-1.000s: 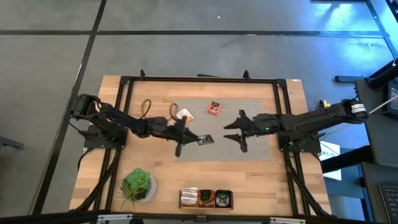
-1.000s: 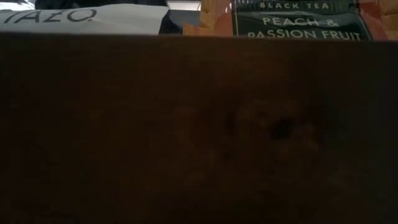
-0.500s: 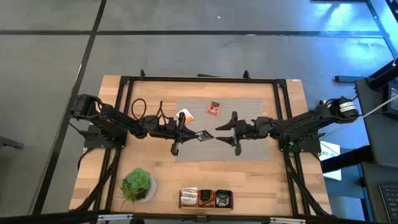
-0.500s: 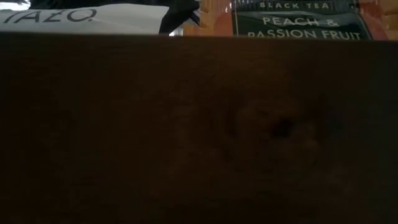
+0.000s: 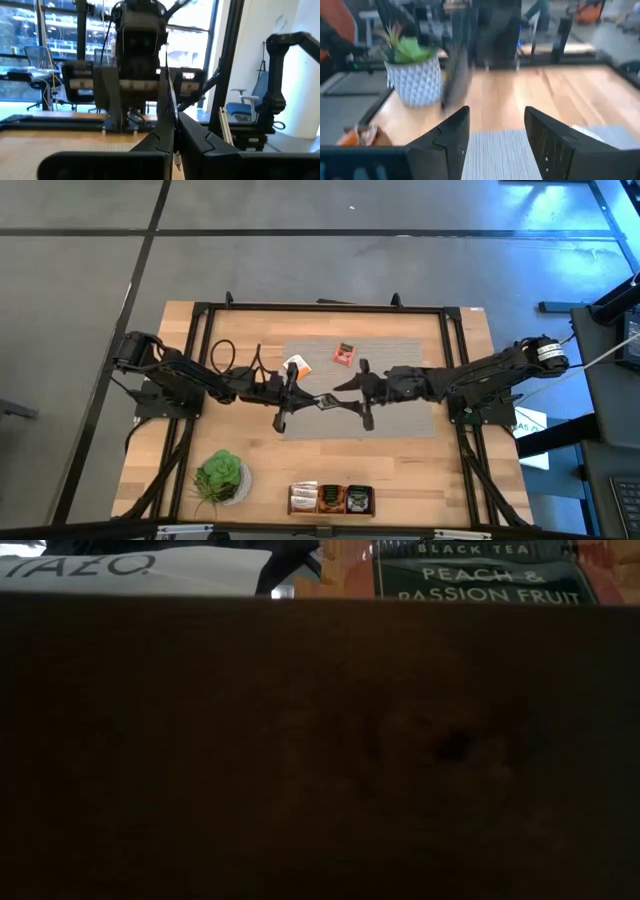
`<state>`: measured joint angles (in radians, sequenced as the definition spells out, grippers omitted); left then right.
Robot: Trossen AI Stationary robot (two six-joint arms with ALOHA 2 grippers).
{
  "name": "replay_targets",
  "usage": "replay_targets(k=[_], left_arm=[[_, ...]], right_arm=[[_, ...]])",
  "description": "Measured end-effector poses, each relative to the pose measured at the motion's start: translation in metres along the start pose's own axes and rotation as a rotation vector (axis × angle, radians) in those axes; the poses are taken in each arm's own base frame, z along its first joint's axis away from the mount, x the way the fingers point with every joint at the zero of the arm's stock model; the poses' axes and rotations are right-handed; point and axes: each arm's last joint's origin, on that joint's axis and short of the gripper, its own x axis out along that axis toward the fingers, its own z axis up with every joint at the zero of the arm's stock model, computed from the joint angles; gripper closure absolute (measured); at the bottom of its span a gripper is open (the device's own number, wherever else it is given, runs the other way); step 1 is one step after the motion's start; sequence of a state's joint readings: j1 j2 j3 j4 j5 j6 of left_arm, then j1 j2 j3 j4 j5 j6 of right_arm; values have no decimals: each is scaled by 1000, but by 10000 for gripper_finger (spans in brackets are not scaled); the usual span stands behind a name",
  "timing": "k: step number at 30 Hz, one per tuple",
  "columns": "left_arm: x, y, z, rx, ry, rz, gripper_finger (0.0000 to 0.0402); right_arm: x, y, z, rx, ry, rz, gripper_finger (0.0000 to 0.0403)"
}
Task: Pick & Place Tea
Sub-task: Put the black tea bag into the right section of the wooden organizer
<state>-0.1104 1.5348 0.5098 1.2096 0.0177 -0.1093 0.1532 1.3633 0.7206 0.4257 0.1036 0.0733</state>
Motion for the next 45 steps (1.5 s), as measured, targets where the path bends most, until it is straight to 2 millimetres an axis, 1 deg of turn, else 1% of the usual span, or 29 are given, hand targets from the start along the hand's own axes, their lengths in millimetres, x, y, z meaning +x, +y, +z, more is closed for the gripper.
replay_targets(k=[4, 9, 15, 19, 22, 26, 33, 35, 38, 45], left_arm=[[0, 0, 4, 27, -39, 17, 392], [0, 0, 2, 53, -18, 16, 392], [0, 1, -2, 53, 28, 34, 393], [0, 1, -2, 53, 29, 33, 393], [0, 2, -3, 55, 31, 43, 393], [0, 3, -3, 79, 34, 73, 393], [0, 2, -3, 71, 32, 54, 392], [0, 2, -3, 71, 33, 54, 392], [0, 2, -3, 70, 32, 55, 392], [0, 2, -3, 71, 32, 55, 383]], right_arm=[[0, 1, -4, 14, 67, -1, 212], [0, 2, 1, 18, 17, 9, 212], [0, 4, 6, 2, -30, 64, 212], [0, 4, 6, 3, -29, 64, 212], [0, 4, 6, 40, -31, 69, 212], [0, 6, 6, 71, -24, 116, 212], [0, 5, 6, 80, -26, 91, 215], [0, 5, 6, 81, -27, 77, 226], [0, 5, 6, 82, -26, 75, 256], [0, 5, 5, 79, -23, 75, 355]])
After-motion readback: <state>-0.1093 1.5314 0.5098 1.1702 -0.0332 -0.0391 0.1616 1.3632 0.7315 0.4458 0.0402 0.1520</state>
